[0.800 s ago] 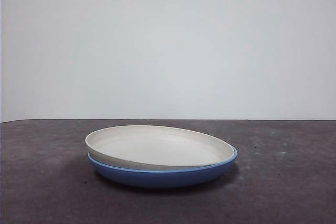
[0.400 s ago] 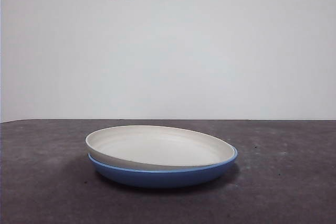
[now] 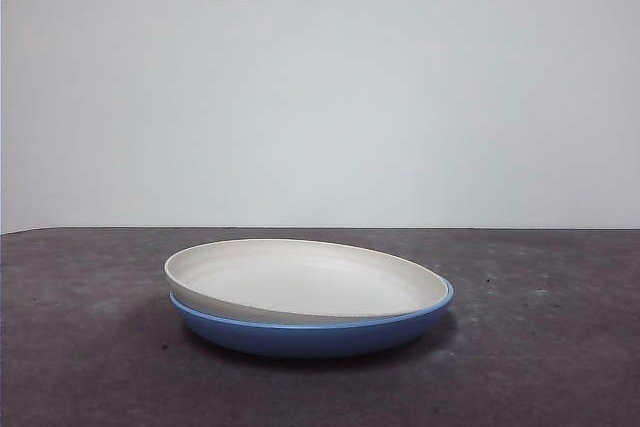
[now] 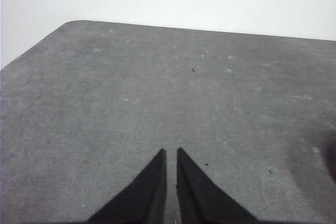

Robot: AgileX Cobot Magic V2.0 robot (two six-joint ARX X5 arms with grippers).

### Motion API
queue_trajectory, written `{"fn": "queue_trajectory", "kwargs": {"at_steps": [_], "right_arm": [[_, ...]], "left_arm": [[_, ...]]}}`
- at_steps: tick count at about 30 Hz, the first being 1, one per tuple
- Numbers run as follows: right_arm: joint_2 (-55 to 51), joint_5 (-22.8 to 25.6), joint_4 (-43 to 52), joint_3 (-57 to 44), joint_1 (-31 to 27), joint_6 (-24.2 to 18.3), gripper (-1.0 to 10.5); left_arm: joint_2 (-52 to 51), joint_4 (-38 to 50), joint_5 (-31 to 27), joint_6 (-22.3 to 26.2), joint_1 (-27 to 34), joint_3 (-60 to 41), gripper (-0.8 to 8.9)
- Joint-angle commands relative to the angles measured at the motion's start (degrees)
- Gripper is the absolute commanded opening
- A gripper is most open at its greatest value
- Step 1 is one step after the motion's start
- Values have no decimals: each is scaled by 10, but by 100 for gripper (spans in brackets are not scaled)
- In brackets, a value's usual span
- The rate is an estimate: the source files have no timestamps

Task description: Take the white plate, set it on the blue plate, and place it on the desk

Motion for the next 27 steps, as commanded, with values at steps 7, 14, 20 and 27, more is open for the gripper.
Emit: {"fn": "queue_trajectory", "kwargs": {"at_steps": [7,14,20,27], "right_arm": [[1,-2,5,9,-30,-16,29],[-53,3,122,-94,-130,-114,29],[-137,3,410,-313,-193,-118,29],[-173,46,695,-524,-241,-118,29]], "left_arm": [[-1,-3,-1,-2,0,-12,32],[-1,-3,-1,-2,0,-12,32],[-1,-3,-1,-2,0,-12,32],[-1,-3,-1,-2,0,-12,32]]}}
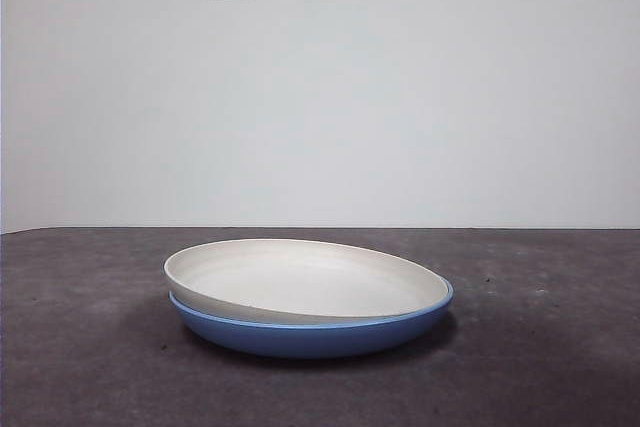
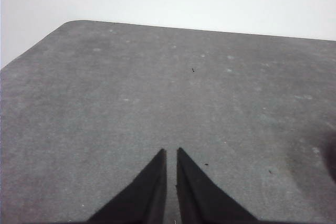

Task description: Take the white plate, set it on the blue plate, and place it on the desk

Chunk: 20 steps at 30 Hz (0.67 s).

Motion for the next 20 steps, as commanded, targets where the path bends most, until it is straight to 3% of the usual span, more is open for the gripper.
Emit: {"fn": "queue_trajectory", "kwargs": {"at_steps": [1,9,13,20], "right_arm": [[-10,24,81,-59,-10,-5,29],[-41,99,82,-140,-11,-4,29],[-56,130,35,-146,-12,-5,29],[-56,134,-1,-146,-12,-9,29]], "left_arm": [[-1,-3,-1,-2,0,-12,32],[-1,-3,-1,-2,0,-12,32],[-1,-3,-1,-2,0,-12,32],[-1,-3,-1,-2,0,-12,32]]}}
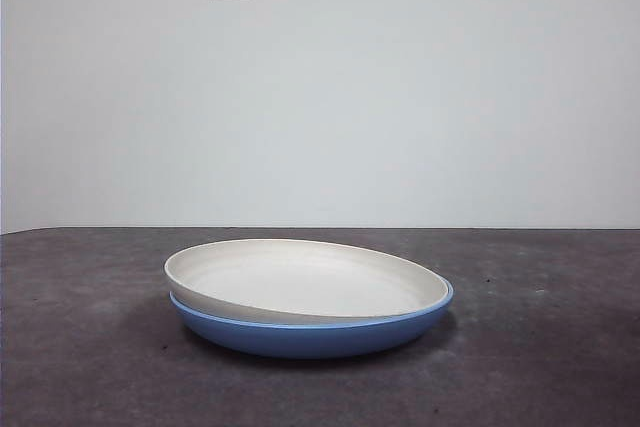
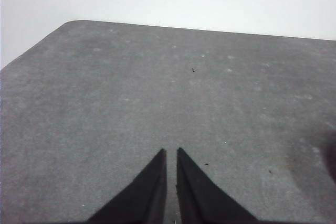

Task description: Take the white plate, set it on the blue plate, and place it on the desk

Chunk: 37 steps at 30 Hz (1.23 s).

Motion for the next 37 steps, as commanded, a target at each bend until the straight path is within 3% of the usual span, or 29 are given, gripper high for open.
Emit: {"fn": "queue_trajectory", "kwargs": {"at_steps": [1,37], "right_arm": [[-1,2,-4,-3,0,-7,29],[-1,0,6,-3,0,-6,29]], "left_arm": [[-1,-3,-1,-2,0,-12,32],[-1,-3,-1,-2,0,-12,32]]}}
